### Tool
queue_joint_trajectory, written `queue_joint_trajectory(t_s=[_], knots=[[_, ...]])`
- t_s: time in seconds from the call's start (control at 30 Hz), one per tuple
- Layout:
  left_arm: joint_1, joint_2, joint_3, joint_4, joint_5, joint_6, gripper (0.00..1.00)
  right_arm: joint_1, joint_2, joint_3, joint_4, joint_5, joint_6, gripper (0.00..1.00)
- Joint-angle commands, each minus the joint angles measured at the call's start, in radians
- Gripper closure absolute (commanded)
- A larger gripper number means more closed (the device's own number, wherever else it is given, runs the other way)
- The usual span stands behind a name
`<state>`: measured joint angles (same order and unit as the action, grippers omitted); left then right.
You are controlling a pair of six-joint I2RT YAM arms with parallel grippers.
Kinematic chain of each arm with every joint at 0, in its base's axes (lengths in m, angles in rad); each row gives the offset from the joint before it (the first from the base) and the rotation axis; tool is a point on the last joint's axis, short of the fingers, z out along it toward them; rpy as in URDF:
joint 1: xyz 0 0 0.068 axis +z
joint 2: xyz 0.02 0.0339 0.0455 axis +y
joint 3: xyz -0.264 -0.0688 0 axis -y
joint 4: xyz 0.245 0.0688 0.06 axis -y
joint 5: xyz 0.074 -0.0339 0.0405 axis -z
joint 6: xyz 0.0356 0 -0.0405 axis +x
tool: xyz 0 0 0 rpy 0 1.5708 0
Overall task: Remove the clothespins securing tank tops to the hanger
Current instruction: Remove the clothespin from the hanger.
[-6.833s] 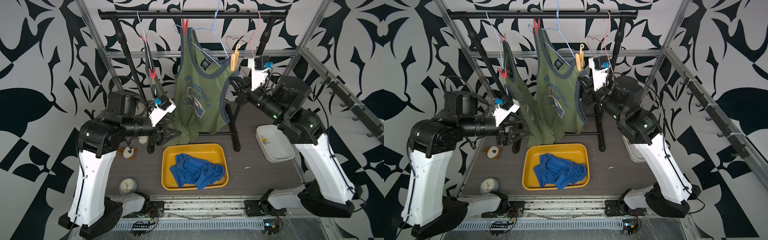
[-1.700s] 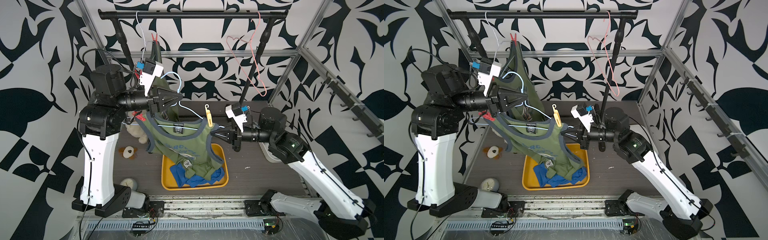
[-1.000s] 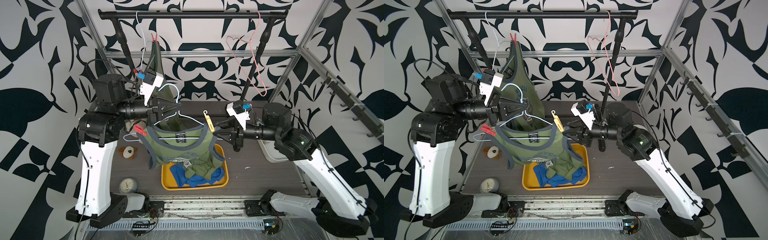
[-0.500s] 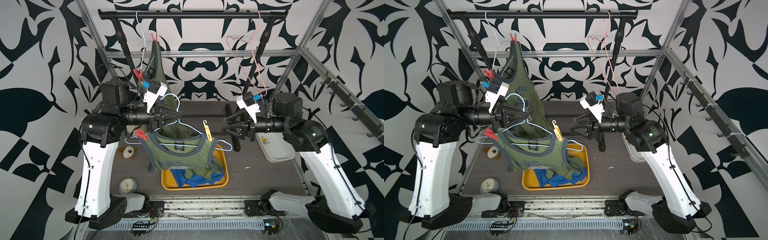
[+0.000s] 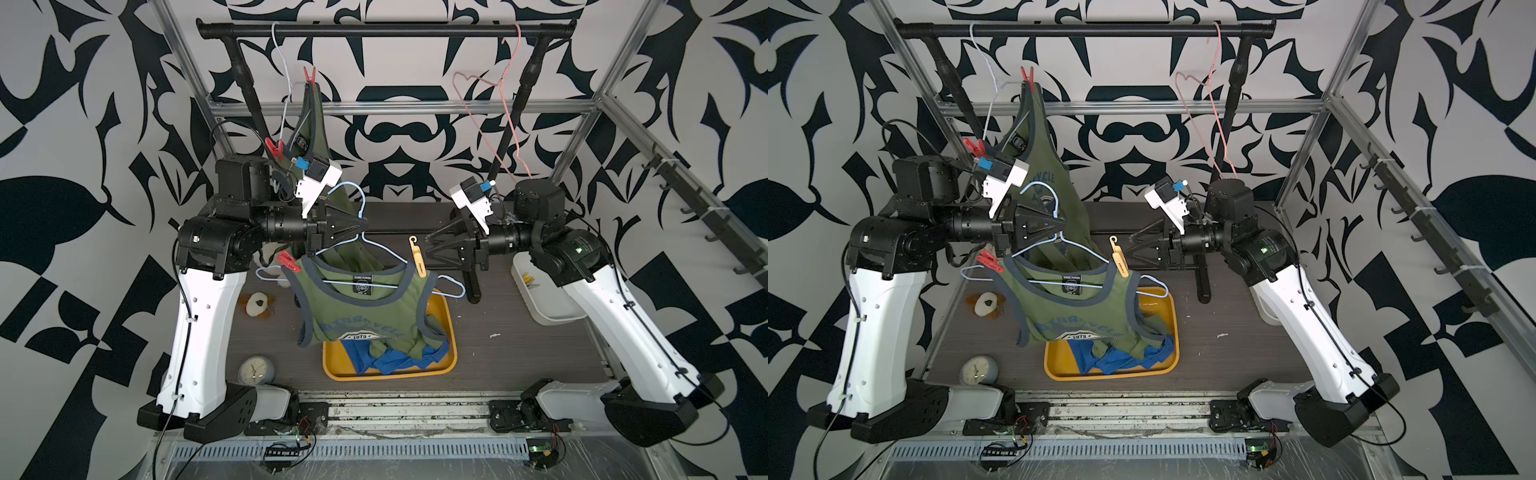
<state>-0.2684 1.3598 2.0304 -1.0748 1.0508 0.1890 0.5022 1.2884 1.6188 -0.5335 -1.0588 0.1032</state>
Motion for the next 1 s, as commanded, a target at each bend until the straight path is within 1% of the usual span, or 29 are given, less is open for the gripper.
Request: queue_joint_trajectory(t_s=[0.0, 0.17, 0.47, 0.57, 0.73, 0.9, 0.97], knots=[[-0.008, 0.01, -0.002, 0.031, 0.006, -0.011, 1.0, 0.014, -0.016, -0.012, 0.113, -0.038, 0.041, 0.52], [-0.021, 0.019, -0.002, 0.043, -0.006, -0.022, 1.0, 0.039, -0.008, -0.011, 0.11, -0.019, 0.038, 0.51], [-0.025, 0.024, 0.022, 0.053, -0.002, -0.045, 1.0, 0.076, 0.003, 0.008, 0.058, 0.061, -0.007, 0.51], [-0.025, 0.019, 0.024, 0.059, 0.001, -0.049, 1.0, 0.087, 0.014, 0.013, 0.055, 0.066, -0.012, 0.51], [-0.026, 0.022, 0.027, 0.066, 0.002, -0.053, 1.0, 0.113, 0.032, 0.028, 0.041, 0.072, -0.024, 0.55], [-0.026, 0.022, 0.024, 0.066, 0.001, -0.053, 1.0, 0.119, 0.02, 0.016, 0.041, 0.075, -0.03, 0.61], [-0.026, 0.021, 0.024, 0.066, 0.0, -0.054, 1.0, 0.119, 0.014, 0.014, 0.039, 0.081, -0.035, 0.61]])
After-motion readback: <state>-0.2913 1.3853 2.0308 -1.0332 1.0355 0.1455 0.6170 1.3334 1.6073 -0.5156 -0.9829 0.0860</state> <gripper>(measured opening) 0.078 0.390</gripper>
